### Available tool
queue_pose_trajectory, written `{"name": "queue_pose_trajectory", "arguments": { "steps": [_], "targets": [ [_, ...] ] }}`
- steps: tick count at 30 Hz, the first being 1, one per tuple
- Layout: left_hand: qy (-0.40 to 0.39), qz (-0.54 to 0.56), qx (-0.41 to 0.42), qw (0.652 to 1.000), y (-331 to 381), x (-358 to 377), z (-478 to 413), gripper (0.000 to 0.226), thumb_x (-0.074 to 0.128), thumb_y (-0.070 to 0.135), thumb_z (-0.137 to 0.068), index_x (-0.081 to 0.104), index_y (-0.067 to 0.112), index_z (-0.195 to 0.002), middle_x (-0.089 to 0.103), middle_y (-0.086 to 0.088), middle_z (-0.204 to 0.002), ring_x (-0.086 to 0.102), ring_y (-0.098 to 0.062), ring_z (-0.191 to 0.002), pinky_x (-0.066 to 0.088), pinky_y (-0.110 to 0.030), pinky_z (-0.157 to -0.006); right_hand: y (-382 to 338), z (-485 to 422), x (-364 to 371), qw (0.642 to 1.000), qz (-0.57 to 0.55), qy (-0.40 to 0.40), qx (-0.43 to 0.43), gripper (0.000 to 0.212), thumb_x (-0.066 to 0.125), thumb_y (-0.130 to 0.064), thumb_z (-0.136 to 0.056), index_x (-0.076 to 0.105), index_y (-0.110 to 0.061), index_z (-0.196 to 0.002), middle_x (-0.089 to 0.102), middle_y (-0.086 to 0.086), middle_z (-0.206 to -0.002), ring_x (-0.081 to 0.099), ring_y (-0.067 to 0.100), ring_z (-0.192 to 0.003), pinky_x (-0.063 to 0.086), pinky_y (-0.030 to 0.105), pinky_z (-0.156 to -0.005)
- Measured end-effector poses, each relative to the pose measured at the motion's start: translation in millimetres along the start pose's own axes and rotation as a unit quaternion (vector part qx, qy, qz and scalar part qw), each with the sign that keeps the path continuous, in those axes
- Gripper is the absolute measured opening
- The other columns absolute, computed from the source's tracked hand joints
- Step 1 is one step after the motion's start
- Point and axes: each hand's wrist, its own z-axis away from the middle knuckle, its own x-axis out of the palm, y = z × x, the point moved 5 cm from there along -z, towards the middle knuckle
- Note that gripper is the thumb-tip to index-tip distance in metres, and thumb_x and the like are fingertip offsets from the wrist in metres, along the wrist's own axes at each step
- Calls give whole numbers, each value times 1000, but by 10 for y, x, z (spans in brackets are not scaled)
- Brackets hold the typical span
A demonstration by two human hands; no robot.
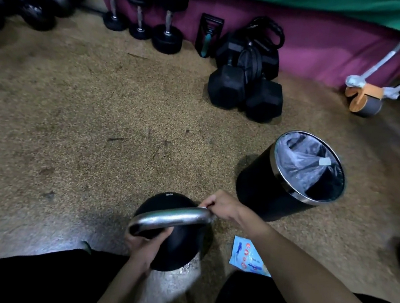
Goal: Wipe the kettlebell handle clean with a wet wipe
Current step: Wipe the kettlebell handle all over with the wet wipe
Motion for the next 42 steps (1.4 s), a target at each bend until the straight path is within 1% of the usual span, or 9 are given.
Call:
{"name": "queue_pose_trajectory", "arguments": {
  "steps": [2,6,9,11,14,21,32,36,42],
  "targets": [
    [-14,21,-8,1000,-77,14,-9,152,108,63,-24,39,20,-153,59,-9,-154,62,-29,-137,47,-51,-121,90,92,-52,999,-33,24,-16,37,54,8,-81,74,-16,-100,69,-16,-66,57,6,-65,48,19,-66],
    [-32,19,-52,998,-337,7,-217,155,101,77,-17,42,31,-152,61,6,-150,60,-22,-136,45,-56,-121,226,176,-34,994,-76,74,-6,28,60,2,-82,76,-17,-94,71,-8,-67,58,4,-63,46,22,-68],
    [-12,16,-39,999,-246,-26,-176,148,104,67,-23,38,30,-150,62,0,-147,64,-25,-133,49,-56,-118,190,125,41,995,-56,80,19,32,57,6,-79,75,-14,-97,57,-22,-43,50,-7,-45,41,8,-52],
    [-12,5,-48,999,-403,-46,-323,143,106,68,-23,44,26,-145,66,-2,-144,68,-25,-128,54,-56,-114,102,115,71,996,-54,72,18,33,54,8,-80,74,-11,-98,69,-11,-63,54,-2,-56,36,2,-43],
    [-21,12,-87,996,-613,-55,-519,147,104,75,-15,54,18,-141,70,-2,-140,71,-24,-123,57,-54,-110,128,130,101,991,-95,99,-1,38,52,11,-78,76,-14,-96,74,5,-88,63,12,-74,44,10,-54],
    [-62,-3,-95,994,-189,-29,-90,168,97,80,-5,42,16,-151,61,-3,-150,61,-30,-136,47,-63,-116,490,362,243,945,-278,174,8,19,66,-6,-81,76,-16,-95,69,-5,-73,57,4,-64,45,24,-65],
    [-70,9,-98,993,-231,-52,-157,169,100,77,-2,44,19,-151,61,-5,-151,63,-29,-134,52,-61,-113,308,381,216,947,-203,248,-13,33,52,4,-83,75,-14,-98,71,-7,-81,59,1,-72,41,4,-61],
    [-74,4,-97,993,-197,-39,-128,168,101,76,-7,41,22,-154,57,-4,-154,62,-31,-135,55,-64,-107,472,427,361,930,-264,252,26,24,60,-2,-82,76,-17,-92,63,-18,-62,55,-3,-57,42,15,-57],
    [-87,1,-103,991,-230,-42,-155,164,100,78,-11,42,23,-154,60,1,-152,58,-26,-139,47,-49,-112,323,280,293,938,-230,254,60,29,59,-1,-79,76,-18,-96,70,-5,-81,63,10,-77,49,16,-71]
  ]
}}
